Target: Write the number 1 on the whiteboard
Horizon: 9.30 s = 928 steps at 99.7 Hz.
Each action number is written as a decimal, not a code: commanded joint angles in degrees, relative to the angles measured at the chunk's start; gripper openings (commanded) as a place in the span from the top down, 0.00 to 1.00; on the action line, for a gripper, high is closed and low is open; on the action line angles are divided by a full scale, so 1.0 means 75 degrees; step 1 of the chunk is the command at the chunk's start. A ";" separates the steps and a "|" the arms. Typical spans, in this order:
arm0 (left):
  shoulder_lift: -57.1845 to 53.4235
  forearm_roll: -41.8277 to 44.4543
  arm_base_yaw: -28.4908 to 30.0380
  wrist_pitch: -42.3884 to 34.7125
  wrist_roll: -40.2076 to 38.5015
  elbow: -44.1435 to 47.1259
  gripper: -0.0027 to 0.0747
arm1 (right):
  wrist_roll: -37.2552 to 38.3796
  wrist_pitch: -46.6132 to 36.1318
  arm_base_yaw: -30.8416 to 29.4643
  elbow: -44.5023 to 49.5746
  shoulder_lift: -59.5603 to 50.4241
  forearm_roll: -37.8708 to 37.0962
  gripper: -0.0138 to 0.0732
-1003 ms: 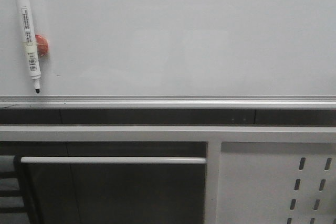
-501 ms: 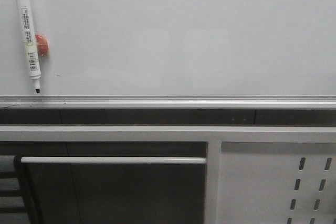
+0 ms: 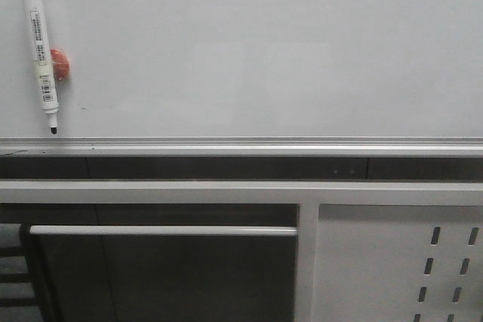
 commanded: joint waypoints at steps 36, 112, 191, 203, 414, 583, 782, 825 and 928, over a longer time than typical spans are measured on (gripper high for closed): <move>0.2141 0.2214 -0.1331 0.0324 -0.1013 -0.1351 0.99 | 0.0495 0.1378 -0.0015 -0.0737 0.0162 0.0032 0.93; 0.8316 0.2905 -0.2103 -0.4558 -0.1012 -0.1321 0.30 | 0.0495 0.2404 -0.0015 -0.1133 0.0162 0.0004 0.93; 1.1909 0.2572 -0.2103 -0.8232 -0.0557 -0.1252 0.38 | 0.0495 0.2346 -0.0015 -0.1133 0.0162 0.0050 0.93; 1.1909 0.2629 -0.2103 -0.8232 -0.0557 -0.1438 0.38 | 0.0495 0.2346 -0.0015 -0.1133 0.0162 0.0050 0.93; 1.1138 0.5414 -0.2103 -0.8187 -0.0649 -0.1648 0.99 | -0.0280 0.4067 -0.0015 -0.1951 0.0384 0.0144 0.93; 0.9933 1.4771 -0.2410 -0.3319 -0.8006 -0.4313 0.99 | -0.4777 0.8560 0.1631 -0.5854 0.7866 0.3601 0.69; 0.9933 1.4771 -0.3003 -0.3959 -0.8006 -0.4654 0.99 | -0.4791 0.6723 0.4202 -0.7397 1.0142 0.3601 0.93; 0.9933 1.4771 -0.3003 -0.3959 -0.8006 -0.4654 0.84 | -0.4791 0.6873 0.4202 -0.7397 1.0142 0.3601 0.93; 0.9671 1.4771 -0.3003 -0.4418 -0.8057 -0.4654 0.45 | -0.4791 0.6326 0.4202 -0.7397 1.0142 0.2849 0.93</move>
